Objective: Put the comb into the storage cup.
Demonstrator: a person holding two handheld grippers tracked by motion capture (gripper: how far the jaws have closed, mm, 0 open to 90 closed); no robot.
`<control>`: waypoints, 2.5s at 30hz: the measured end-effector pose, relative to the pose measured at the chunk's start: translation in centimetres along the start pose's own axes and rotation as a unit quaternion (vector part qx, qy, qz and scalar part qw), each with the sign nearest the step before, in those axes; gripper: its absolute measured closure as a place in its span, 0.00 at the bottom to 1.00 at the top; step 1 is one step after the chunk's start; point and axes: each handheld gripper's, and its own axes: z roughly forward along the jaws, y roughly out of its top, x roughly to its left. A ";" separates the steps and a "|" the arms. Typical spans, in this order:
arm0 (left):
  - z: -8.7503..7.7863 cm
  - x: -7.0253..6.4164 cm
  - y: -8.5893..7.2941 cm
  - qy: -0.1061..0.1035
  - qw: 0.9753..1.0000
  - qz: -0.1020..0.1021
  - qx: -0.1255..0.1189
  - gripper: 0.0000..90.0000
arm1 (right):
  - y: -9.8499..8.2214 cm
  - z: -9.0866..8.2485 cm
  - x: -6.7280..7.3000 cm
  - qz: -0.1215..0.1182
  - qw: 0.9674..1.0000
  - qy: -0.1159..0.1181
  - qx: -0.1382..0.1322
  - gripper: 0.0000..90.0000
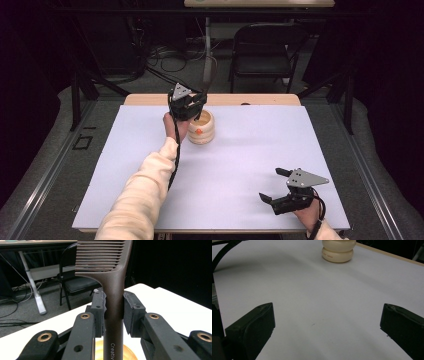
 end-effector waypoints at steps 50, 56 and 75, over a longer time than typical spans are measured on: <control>0.5 0.4 -1.5 -0.021 1.000 0.005 0.022 0.80 | 0.0 0.0 0.0 0.002 1.000 0.000 0.003 0.00; 0.6 0.3 -1.6 -0.023 0.999 0.010 0.029 0.80 | 0.0 0.0 0.0 0.001 1.000 0.000 0.002 0.00; 0.8 0.4 -1.9 -0.027 0.998 0.020 0.045 0.80 | 0.0 0.0 0.0 0.002 1.000 0.000 0.003 0.00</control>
